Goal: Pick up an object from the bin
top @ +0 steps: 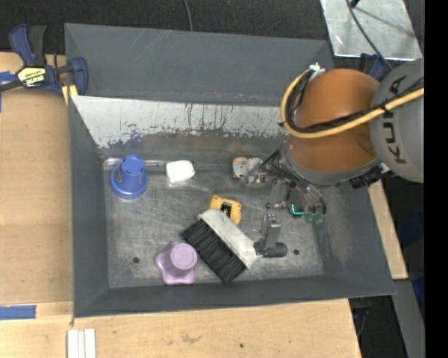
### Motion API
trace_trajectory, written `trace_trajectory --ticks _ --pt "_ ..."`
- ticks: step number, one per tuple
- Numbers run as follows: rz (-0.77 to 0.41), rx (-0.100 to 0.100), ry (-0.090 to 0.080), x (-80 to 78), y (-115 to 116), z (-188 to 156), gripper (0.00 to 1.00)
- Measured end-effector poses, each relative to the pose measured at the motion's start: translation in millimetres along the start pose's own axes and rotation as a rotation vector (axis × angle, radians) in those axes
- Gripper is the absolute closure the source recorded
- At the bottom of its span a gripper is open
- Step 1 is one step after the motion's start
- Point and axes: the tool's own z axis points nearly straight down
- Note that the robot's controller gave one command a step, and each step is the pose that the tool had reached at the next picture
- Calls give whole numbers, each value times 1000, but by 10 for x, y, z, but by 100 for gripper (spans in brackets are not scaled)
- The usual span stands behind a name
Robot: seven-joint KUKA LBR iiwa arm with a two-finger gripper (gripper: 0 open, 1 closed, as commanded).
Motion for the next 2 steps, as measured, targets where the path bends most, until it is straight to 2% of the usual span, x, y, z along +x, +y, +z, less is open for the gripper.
trace_trajectory --ticks 1,2 --pt "0 0 -8 -18 0 -42 0" --pt "-95 1 -12 142 -301 492 0"
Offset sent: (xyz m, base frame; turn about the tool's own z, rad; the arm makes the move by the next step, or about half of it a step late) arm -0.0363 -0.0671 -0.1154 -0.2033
